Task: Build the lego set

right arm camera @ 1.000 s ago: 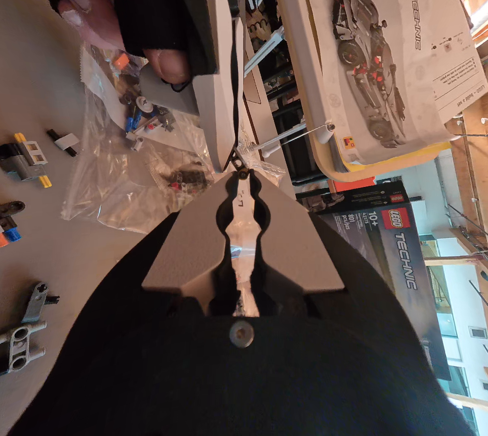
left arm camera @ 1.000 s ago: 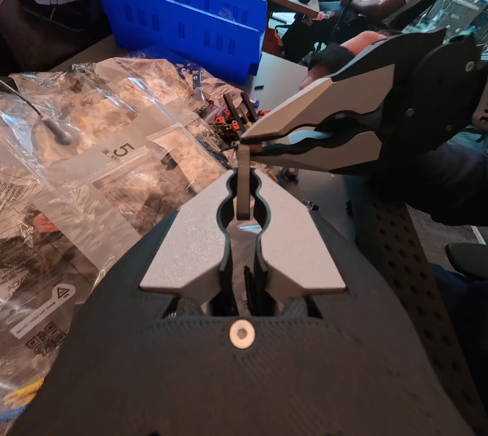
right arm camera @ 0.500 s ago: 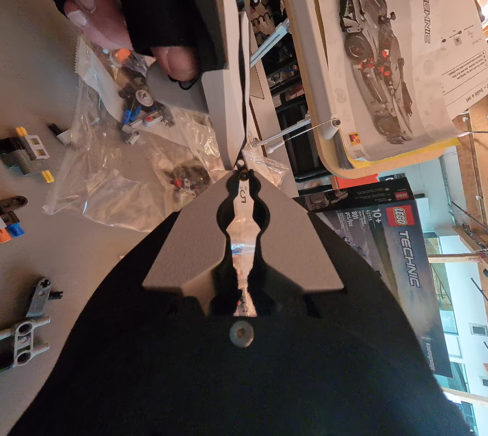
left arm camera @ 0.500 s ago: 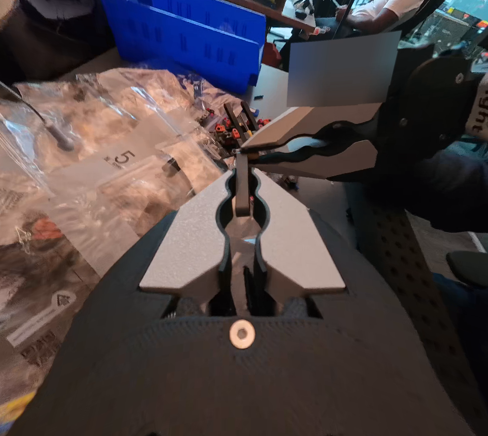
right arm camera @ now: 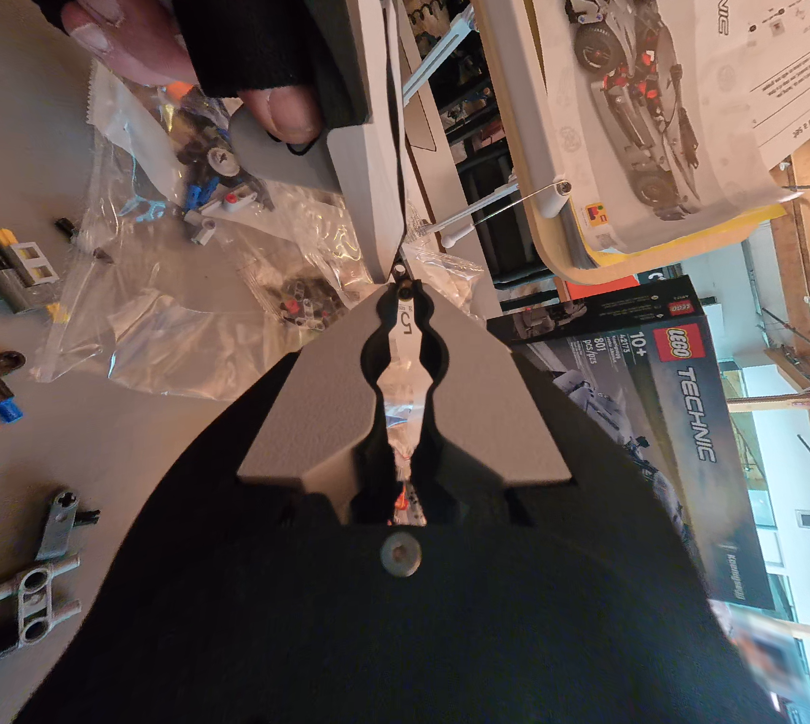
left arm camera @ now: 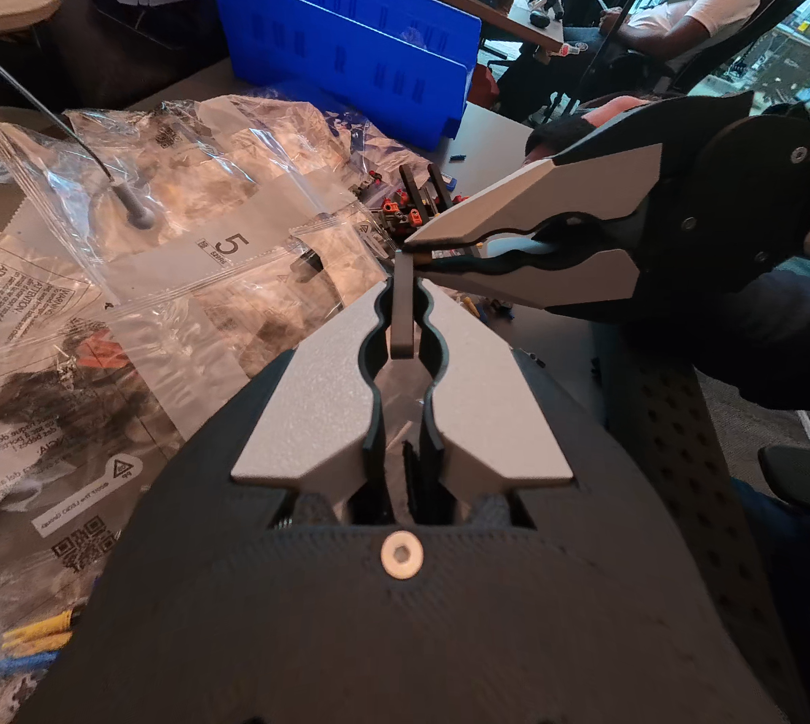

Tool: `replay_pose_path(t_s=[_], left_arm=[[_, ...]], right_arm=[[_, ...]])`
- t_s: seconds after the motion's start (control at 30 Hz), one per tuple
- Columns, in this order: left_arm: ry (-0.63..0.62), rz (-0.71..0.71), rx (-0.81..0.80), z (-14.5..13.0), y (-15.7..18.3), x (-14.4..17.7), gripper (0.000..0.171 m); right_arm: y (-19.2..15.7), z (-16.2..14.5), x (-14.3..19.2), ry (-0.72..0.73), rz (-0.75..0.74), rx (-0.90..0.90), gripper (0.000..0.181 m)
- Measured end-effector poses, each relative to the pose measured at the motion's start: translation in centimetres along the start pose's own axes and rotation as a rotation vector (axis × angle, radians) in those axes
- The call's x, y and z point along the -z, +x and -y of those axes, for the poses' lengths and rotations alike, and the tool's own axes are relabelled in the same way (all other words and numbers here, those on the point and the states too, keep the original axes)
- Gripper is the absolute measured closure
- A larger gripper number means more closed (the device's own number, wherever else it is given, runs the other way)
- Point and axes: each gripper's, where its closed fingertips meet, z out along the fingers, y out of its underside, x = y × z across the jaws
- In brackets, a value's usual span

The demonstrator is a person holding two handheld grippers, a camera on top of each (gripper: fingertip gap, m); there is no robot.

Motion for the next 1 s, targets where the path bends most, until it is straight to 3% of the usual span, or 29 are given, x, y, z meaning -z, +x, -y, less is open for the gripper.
replay_pose_path(t_s=[0.5,0.77,1.0], left_arm=[[0.002,0.029,0.012,-0.17,-0.61,-0.25,0.165],[0.022,0.026,0.034,0.17,-0.63,-0.18,0.165],[0.029,0.036,0.037,0.4,-0.62,-0.21,0.165]], right_arm=[[-0.03,-0.31,-0.49,0.003,0.018,-0.069,0.177],[0.25,-0.11,-0.44,0.07,0.086,-0.237,0.177],[0.53,-0.19,-0.38,0.007,0.001,-0.114,0.177]])
